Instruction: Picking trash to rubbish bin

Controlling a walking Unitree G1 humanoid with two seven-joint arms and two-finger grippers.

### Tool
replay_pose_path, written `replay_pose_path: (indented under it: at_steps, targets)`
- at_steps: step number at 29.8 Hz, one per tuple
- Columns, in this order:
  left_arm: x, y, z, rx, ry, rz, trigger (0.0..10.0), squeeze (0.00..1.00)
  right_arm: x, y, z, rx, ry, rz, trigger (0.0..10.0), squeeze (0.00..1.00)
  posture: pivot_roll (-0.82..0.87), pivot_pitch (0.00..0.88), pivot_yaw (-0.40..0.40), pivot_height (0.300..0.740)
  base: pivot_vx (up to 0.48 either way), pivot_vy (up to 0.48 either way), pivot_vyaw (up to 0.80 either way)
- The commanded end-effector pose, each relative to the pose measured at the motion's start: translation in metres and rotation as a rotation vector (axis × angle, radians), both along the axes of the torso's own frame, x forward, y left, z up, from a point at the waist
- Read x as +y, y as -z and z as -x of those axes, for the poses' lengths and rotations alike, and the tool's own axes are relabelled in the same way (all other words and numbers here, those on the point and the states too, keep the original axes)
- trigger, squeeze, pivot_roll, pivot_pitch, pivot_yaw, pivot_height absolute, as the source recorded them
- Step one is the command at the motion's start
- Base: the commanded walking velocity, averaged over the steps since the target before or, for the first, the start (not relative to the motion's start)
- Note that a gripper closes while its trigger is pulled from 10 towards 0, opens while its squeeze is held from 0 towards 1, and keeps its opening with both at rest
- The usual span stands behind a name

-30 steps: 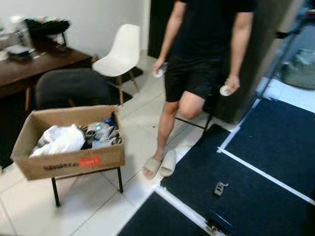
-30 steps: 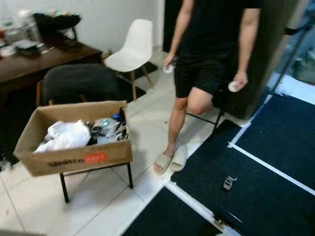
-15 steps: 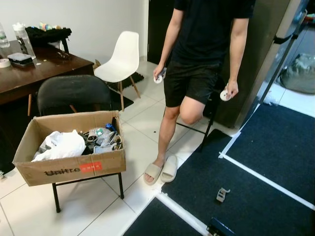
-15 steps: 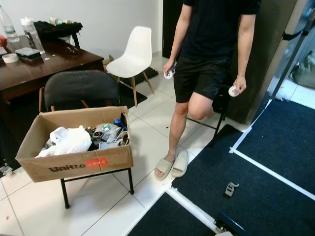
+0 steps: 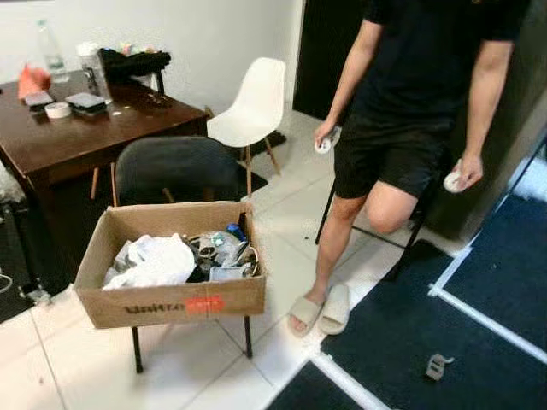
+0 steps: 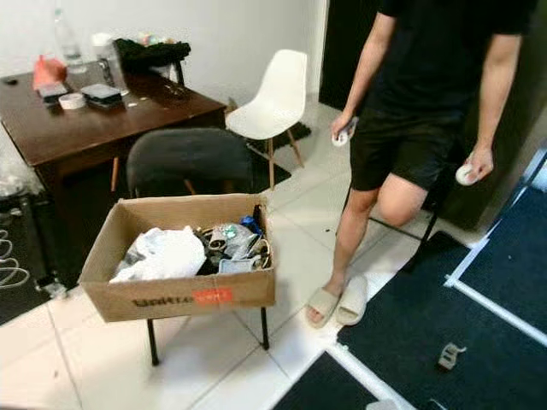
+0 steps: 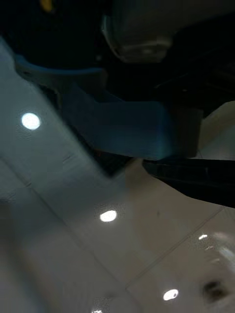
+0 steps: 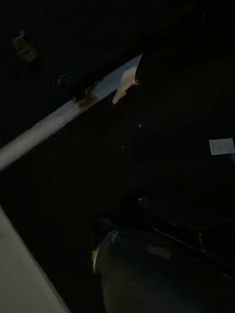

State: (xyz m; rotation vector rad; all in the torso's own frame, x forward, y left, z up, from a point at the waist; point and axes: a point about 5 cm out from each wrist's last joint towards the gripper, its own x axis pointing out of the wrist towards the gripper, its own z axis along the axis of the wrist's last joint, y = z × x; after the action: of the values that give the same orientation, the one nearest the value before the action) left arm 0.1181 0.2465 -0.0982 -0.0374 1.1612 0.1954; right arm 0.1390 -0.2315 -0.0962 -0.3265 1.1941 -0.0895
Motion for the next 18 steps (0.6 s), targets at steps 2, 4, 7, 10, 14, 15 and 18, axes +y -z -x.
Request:
replay_pose_path:
  at_steps: [2, 4, 7, 10, 14, 15, 18]
  targets:
    - [-0.001, 0.000, -0.001, -0.014, 0.009, 0.006, 10.0, 0.00, -0.001, -0.001, -0.001, -0.004, 0.002, 0.007, 10.0, 0.00, -0.12, 0.123, 0.023, 0.740, 0.300, 0.000, -0.79]
    - [0.000, -0.003, -0.008, -0.044, 0.005, 0.006, 10.0, 0.00, -0.001, 0.000, 0.000, -0.003, 0.002, 0.007, 10.0, 0.00, -0.12, 0.123, 0.021, 0.740, 0.360, 0.000, -0.79]
    - [-0.001, -0.007, -0.020, -0.110, -0.007, 0.033, 10.0, 0.00, -0.002, -0.001, 0.000, -0.006, 0.008, 0.005, 10.0, 0.00, -0.12, 0.125, 0.018, 0.740, 0.339, 0.000, -0.53]
    - [-0.003, -0.015, -0.038, -0.224, -0.024, 0.098, 10.0, 0.00, -0.002, -0.001, -0.001, -0.009, 0.003, 0.008, 10.0, 0.00, -0.12, 0.125, 0.018, 0.740, 0.295, 0.000, 0.00]
    - [0.001, -0.047, -0.087, -0.521, -0.063, 0.284, 10.0, 0.00, -0.003, -0.001, -0.001, -0.009, -0.002, 0.009, 10.0, 0.00, -0.11, 0.129, 0.018, 0.740, 0.297, 0.000, 0.00]
    - [0.004, -0.067, -0.111, -0.676, -0.081, 0.380, 10.0, 0.00, -0.003, -0.001, -0.001, -0.008, -0.004, 0.010, 10.0, 0.00, -0.11, 0.130, 0.019, 0.740, 0.307, 0.000, 0.00]
    - [0.006, -0.076, -0.120, -0.747, -0.093, 0.417, 10.0, 0.00, -0.003, -0.001, 0.000, -0.008, -0.004, 0.010, 10.0, 0.00, -0.11, 0.130, 0.019, 0.740, 0.310, 0.000, 0.00]
